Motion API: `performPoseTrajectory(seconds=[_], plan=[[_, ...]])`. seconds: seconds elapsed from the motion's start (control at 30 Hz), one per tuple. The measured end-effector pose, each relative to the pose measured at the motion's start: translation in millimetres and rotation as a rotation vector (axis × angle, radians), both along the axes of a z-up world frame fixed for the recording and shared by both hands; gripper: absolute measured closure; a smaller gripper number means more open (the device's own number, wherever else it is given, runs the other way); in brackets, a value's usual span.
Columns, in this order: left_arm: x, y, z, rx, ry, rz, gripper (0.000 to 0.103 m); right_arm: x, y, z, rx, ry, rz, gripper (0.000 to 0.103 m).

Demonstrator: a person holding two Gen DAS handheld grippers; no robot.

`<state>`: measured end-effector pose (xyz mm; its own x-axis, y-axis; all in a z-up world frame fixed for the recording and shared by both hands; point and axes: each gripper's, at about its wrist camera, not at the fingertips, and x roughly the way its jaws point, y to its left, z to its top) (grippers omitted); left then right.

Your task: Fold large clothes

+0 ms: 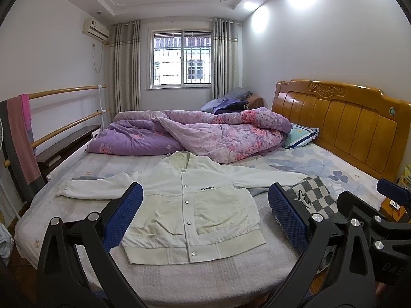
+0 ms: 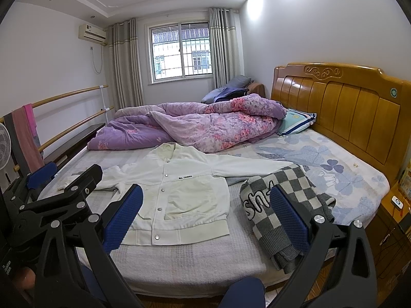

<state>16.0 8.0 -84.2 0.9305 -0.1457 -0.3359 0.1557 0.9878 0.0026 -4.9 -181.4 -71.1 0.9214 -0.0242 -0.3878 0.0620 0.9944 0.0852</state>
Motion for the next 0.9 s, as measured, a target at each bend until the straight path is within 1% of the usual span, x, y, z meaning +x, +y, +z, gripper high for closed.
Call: performPoseTrajectory(seconds=[0.9], plan=[[2.2,2.4,1.0,0.006,0.004,-0.001,0.005,4.0,-0.2,-1.9,0.003,0.006,0.001,0.008]])
